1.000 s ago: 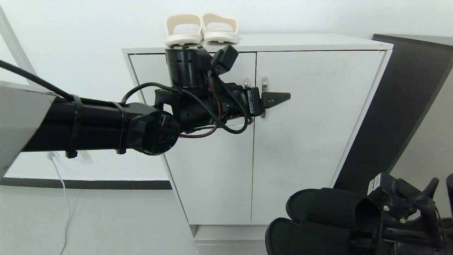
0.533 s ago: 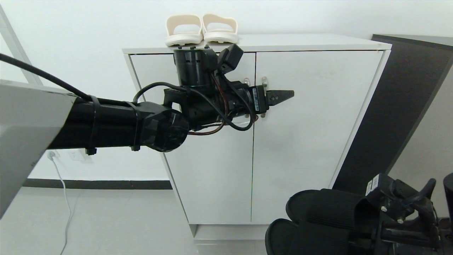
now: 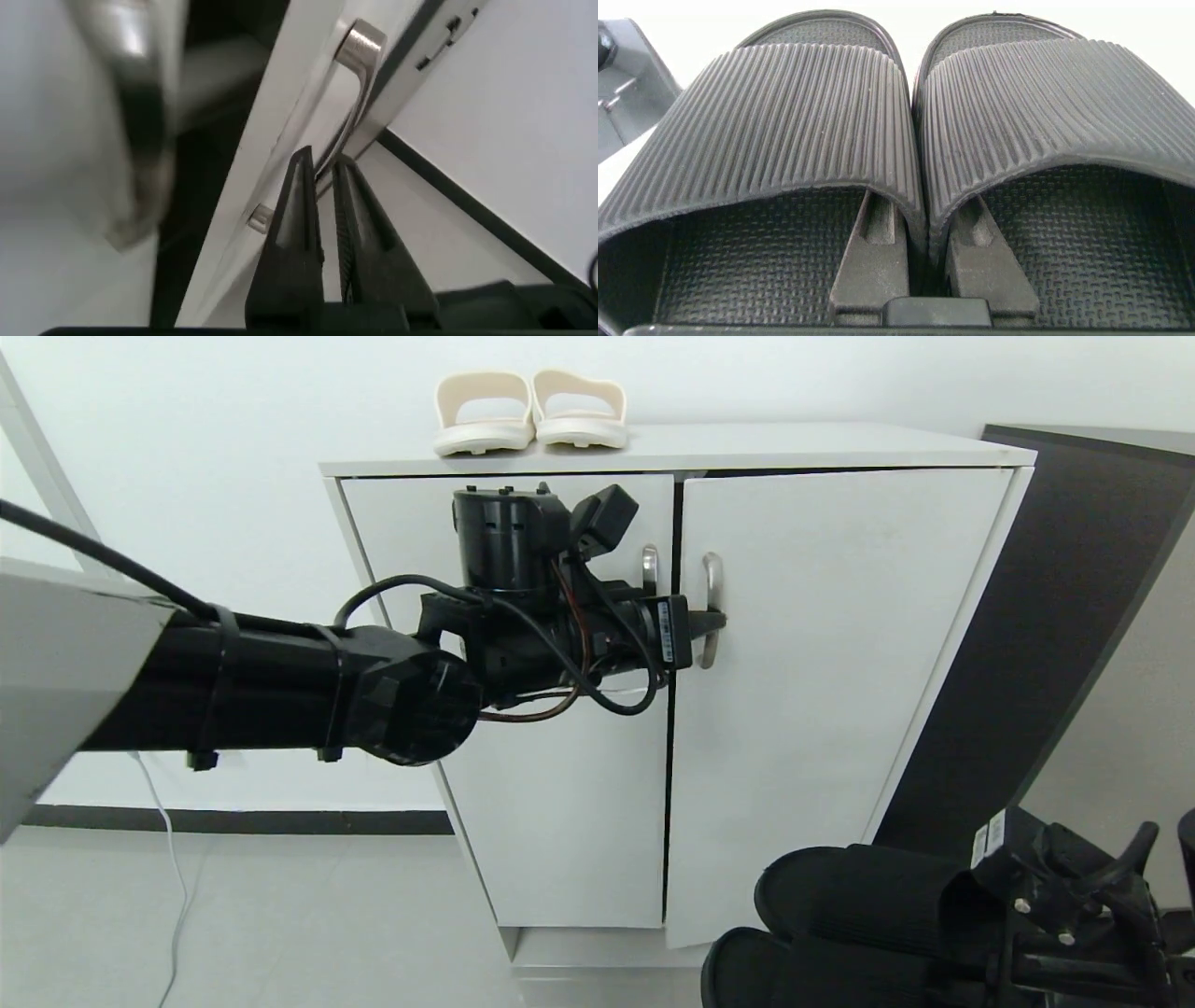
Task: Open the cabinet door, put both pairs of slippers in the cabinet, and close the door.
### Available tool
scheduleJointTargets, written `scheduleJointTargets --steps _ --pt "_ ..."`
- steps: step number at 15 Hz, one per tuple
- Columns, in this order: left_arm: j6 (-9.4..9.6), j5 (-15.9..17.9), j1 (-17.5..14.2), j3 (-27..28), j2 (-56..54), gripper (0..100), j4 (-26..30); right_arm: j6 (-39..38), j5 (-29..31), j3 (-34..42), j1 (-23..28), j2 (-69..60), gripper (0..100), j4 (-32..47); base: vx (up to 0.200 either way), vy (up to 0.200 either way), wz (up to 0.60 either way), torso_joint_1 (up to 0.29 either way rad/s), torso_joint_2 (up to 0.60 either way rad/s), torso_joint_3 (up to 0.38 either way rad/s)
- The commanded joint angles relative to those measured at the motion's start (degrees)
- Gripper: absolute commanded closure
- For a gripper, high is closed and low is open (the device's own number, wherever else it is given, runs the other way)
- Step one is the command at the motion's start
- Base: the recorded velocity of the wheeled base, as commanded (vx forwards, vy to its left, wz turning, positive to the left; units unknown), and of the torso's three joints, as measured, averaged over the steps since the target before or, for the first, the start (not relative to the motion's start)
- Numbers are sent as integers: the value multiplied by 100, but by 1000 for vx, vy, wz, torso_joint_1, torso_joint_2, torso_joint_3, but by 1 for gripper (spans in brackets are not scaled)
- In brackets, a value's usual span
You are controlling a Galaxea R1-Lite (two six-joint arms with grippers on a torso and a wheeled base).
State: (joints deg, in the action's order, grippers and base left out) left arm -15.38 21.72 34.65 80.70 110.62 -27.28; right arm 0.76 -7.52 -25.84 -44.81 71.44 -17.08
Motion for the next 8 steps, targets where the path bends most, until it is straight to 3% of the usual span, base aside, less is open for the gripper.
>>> scheduleJointTargets --steps 1,4,8 --pt "-8 7 121 -353 -506 100 -32 4 -12 44 -98 -104 100 -6 0 0 0 0 0 0" --pt "-8 -1 359 -766 -937 100 -40 162 -496 220 -168 -376 100 -6 0 0 0 0 0 0" --pt "0 -116 614 -1285 -1534 100 -49 461 -698 440 -168 -596 100 3 0 0 0 0 0 0"
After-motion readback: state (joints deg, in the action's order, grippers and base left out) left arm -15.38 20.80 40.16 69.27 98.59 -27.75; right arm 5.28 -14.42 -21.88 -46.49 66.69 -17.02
